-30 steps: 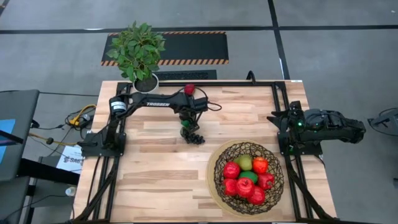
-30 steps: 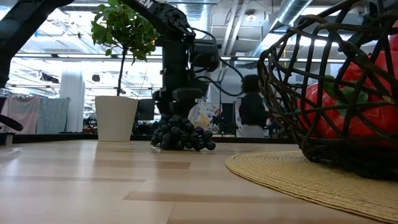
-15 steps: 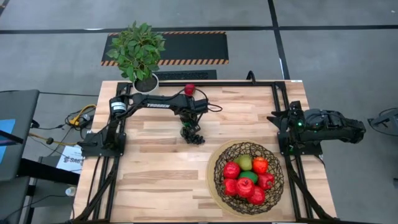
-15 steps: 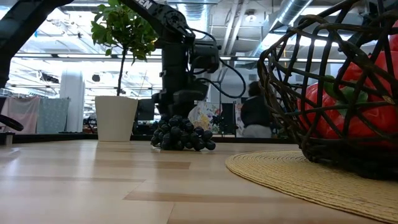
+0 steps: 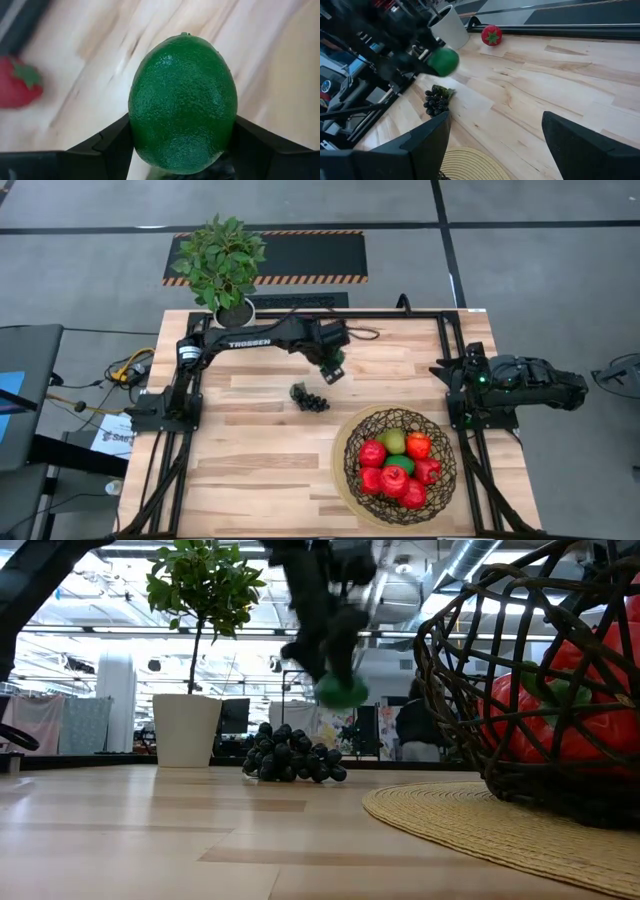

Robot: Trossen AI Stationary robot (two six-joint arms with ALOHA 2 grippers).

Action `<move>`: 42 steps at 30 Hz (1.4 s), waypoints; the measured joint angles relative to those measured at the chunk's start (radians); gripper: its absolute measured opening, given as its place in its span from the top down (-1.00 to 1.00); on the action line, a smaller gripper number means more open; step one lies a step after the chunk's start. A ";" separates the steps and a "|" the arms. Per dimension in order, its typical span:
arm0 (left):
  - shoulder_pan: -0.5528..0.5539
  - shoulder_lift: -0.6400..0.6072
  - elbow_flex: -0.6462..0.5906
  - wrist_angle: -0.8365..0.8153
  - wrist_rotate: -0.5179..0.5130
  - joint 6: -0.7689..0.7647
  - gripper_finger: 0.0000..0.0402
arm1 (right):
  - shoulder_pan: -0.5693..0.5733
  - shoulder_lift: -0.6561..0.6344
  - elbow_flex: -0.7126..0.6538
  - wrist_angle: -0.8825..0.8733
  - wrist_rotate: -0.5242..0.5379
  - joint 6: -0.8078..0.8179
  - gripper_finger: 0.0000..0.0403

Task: Build produce basket
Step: Put the green lime into the black wire basket

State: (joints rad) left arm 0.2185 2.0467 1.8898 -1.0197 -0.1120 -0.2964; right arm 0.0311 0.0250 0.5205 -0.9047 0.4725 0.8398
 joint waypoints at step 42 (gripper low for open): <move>-0.407 -0.169 0.423 0.514 0.158 -0.110 -0.26 | -0.001 0.000 0.000 0.000 0.000 0.006 -0.66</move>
State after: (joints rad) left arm -0.1886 1.8782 2.3127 -0.5058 0.0455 -0.4065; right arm 0.0303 0.0252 0.5201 -0.9051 0.4725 0.8462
